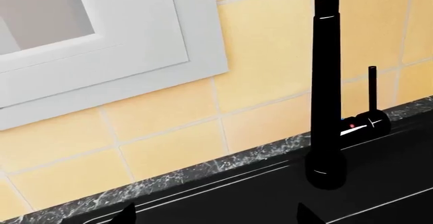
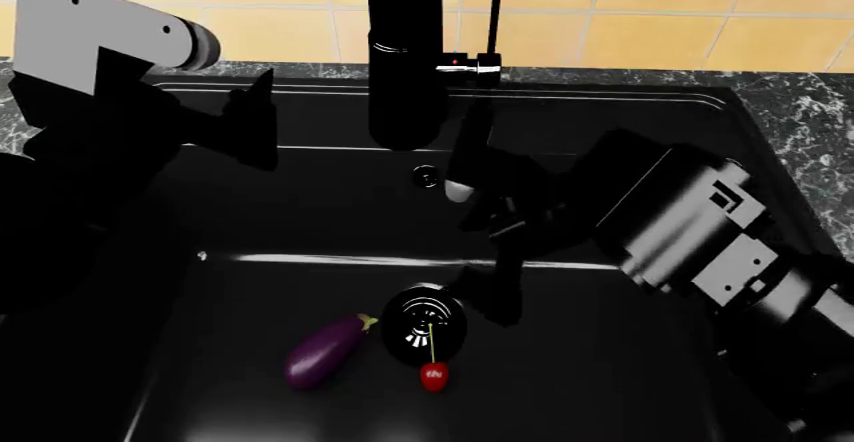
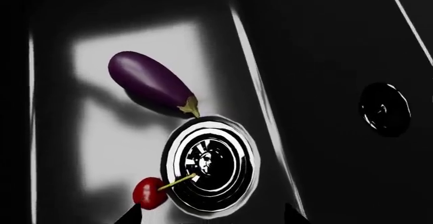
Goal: Pick up the fruits and vegetables and place them in the sink. Turn on the sink faucet to wash them. Then turn the sink off and put them in the tray.
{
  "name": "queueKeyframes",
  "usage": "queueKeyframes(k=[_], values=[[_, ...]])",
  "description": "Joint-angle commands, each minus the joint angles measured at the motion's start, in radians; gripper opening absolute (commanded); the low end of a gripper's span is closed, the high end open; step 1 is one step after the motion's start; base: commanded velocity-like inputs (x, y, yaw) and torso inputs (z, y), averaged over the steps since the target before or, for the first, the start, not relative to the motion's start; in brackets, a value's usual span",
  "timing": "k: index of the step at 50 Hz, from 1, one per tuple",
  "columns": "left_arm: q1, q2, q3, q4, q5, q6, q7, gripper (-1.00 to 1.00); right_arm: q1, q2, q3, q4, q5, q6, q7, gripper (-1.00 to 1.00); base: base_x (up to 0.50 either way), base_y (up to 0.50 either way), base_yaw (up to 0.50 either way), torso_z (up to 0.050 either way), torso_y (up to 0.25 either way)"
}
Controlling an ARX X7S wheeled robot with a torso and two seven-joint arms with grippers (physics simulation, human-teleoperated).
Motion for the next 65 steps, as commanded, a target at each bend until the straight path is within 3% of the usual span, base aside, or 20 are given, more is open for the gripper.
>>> queueKeyframes(k=[1,16,45,65], values=[[-0.001,0.001,0.002,0.000,0.000,0.000,0.001,1.00,-0.010,-0.038,-0.040,0.090,-0.006,-0.031,-0.037,1.00,0.00,0.00,0.00,0.000,0.000],[0.007,0.005,0.006,-0.009,0.013,0.010,0.009,1.00,-0.032,-0.126,-0.003,0.267,0.021,-0.101,-0.058,1.00,0.00,0.00,0.00,0.000,0.000],[0.019,0.000,0.006,-0.010,0.018,0.020,0.013,1.00,-0.018,-0.203,-0.156,0.377,-0.035,-0.146,-0.171,1.00,0.00,0.00,0.00,0.000,0.000],[0.027,-0.009,0.001,-0.009,0.015,0.027,0.016,1.00,-0.004,-0.319,-0.246,0.570,-0.092,-0.233,-0.236,1.00,0.00,0.00,0.00,0.000,0.000]])
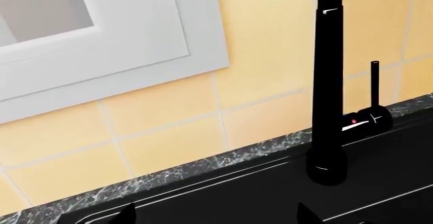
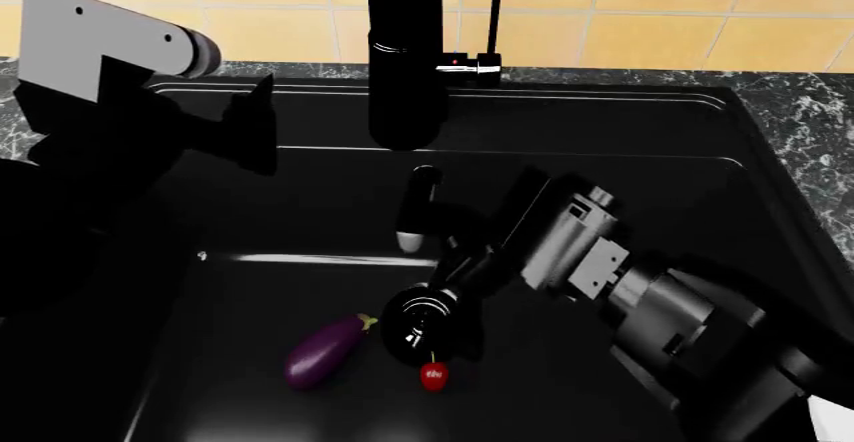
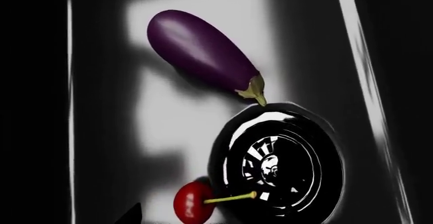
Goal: Pick up the fruits and vegetables and place them in the sink. Turn on the sink faucet to wash them. Then turn the sink off and put them in the tray.
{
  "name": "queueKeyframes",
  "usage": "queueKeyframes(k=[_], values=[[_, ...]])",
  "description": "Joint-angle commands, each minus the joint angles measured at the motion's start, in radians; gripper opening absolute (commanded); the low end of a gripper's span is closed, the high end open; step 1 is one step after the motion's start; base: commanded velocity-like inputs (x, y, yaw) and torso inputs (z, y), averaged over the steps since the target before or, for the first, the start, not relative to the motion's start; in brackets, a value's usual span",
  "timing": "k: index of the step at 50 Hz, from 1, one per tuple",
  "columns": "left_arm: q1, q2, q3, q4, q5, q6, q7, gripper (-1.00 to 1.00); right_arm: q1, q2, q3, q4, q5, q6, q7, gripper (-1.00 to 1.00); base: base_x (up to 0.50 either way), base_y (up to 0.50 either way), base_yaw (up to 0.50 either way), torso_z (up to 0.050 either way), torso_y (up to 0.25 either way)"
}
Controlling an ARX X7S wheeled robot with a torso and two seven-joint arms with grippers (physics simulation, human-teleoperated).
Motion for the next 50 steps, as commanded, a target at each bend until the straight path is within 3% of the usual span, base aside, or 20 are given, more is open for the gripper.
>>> queueKeyframes(k=[1,9,27,50], values=[[0.006,-0.007,-0.004,-0.002,0.000,0.006,0.004,1.00,0.008,-0.053,-0.062,0.082,-0.032,-0.028,-0.042,1.00,0.00,0.00,0.00,0.000,0.000],[0.010,-0.006,-0.003,-0.002,0.001,0.008,0.004,1.00,0.002,-0.049,-0.088,0.069,-0.040,-0.013,-0.048,1.00,0.00,0.00,0.00,0.000,0.000],[0.021,-0.008,-0.004,-0.004,0.007,0.020,0.011,1.00,-0.013,-0.153,-0.108,0.272,-0.052,-0.098,-0.060,1.00,0.00,0.00,0.00,0.000,0.000],[0.033,-0.018,-0.009,0.005,0.005,0.027,0.011,1.00,-0.008,-0.160,-0.297,0.274,0.073,-0.118,-0.025,1.00,0.00,0.00,0.00,0.000,0.000]])
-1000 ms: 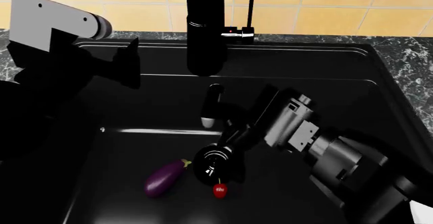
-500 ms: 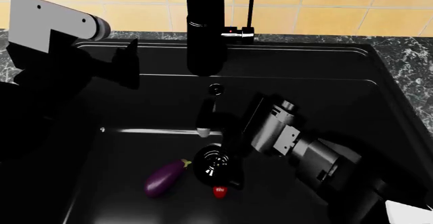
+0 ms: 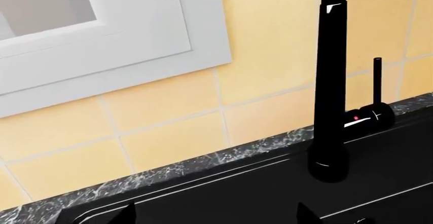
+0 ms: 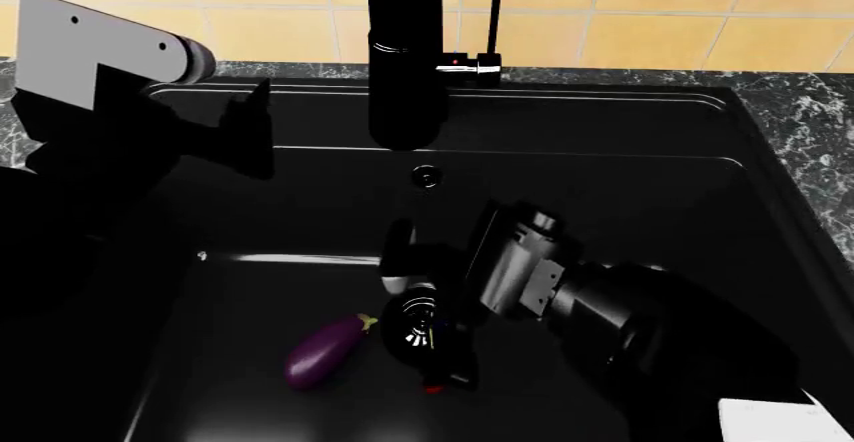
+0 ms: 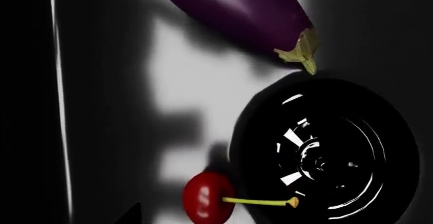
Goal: Pick up the fruits and vegetables and place them in the sink. Turn on the sink faucet to wash them. Then turn the sink off and put them in the tray.
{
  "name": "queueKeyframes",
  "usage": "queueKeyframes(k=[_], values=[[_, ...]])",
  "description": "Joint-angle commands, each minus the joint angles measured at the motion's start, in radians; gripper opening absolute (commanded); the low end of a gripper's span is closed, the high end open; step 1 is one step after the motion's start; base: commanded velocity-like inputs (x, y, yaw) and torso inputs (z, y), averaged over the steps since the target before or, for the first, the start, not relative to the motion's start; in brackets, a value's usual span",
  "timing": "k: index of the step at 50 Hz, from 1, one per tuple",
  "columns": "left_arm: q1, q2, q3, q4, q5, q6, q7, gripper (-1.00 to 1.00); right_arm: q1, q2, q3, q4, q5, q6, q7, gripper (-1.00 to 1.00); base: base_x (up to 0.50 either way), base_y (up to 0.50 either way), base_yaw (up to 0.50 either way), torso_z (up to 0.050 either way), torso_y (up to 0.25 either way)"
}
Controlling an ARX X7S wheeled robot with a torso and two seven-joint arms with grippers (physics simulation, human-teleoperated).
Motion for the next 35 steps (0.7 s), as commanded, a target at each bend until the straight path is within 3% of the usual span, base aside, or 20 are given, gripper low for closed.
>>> queueKeyframes(k=[1,35], values=[[0.005,-0.003,-0.002,0.002,0.001,0.004,0.002,1.00,-0.001,-0.006,-0.064,0.005,0.028,-0.007,0.007,1.00,0.00,0.00,0.00,0.000,0.000],[0.018,-0.007,0.001,0.005,0.011,0.012,0.010,1.00,-0.001,-0.007,-0.065,-0.009,-0.045,0.005,0.040,1.00,0.00,0.00,0.00,0.000,0.000]])
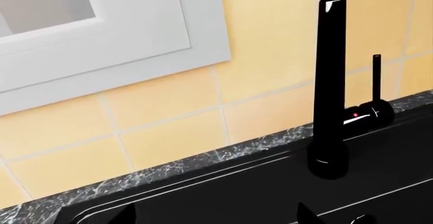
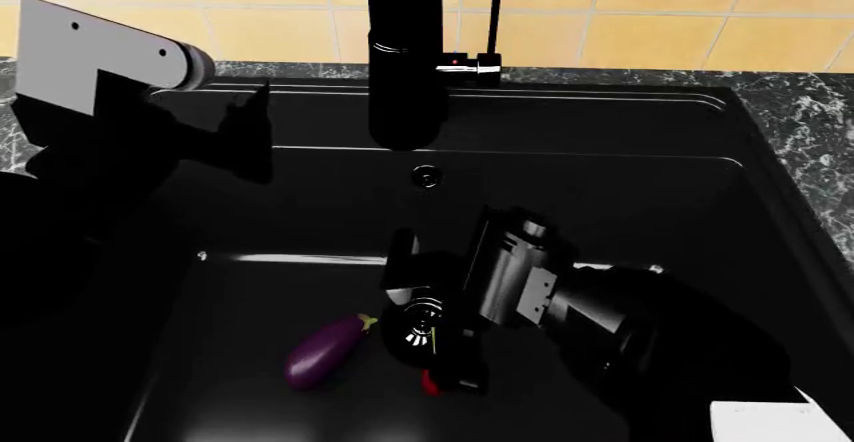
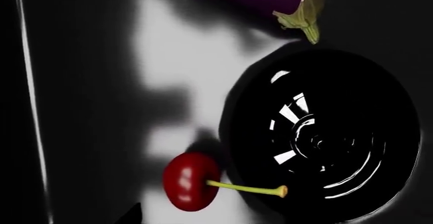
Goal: Pick up the fruits and vegetables and place them in the sink. Turn on the sink faucet to wash them. Then turn the sink off and put them in the tray.
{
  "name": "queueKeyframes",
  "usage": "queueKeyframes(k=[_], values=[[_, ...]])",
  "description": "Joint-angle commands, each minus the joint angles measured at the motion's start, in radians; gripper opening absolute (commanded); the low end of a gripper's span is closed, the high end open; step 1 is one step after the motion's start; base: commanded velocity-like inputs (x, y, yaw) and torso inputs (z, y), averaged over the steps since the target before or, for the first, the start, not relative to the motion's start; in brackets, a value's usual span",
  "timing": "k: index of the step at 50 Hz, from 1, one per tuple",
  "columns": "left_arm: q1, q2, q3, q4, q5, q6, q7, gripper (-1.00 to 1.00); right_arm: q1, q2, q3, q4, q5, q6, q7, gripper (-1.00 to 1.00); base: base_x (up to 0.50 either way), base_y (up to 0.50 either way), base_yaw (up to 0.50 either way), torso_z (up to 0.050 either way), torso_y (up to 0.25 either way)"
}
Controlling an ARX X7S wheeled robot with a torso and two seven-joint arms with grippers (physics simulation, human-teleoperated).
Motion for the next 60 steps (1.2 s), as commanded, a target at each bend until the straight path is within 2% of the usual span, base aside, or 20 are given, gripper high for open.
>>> queueKeyframes(k=[1,10,25,45,60], values=[[0.006,0.001,0.003,-0.002,0.009,0.005,0.006,1.00,0.006,0.000,-0.001,-0.008,-0.008,-0.004,0.020,1.00,0.00,0.00,0.00,0.000,0.000],[0.006,0.000,0.003,0.000,0.006,0.003,0.004,1.00,0.011,0.000,-0.006,-0.022,-0.008,-0.015,0.017,1.00,0.00,0.00,0.00,0.000,0.000],[0.001,0.000,0.004,-0.002,0.006,-0.002,0.008,1.00,-0.023,0.000,-0.016,-0.037,-0.156,-0.061,-0.133,1.00,0.00,0.00,0.00,0.000,0.000],[0.017,0.005,0.014,-0.001,0.021,0.009,0.016,1.00,-0.041,0.000,-0.016,-0.010,-0.197,-0.097,-0.062,1.00,0.00,0.00,0.00,0.000,0.000],[0.030,0.010,0.020,-0.004,0.032,0.019,0.023,1.00,-0.009,0.000,-0.004,-0.039,-0.049,-0.061,-0.004,1.00,0.00,0.00,0.00,0.000,0.000]])
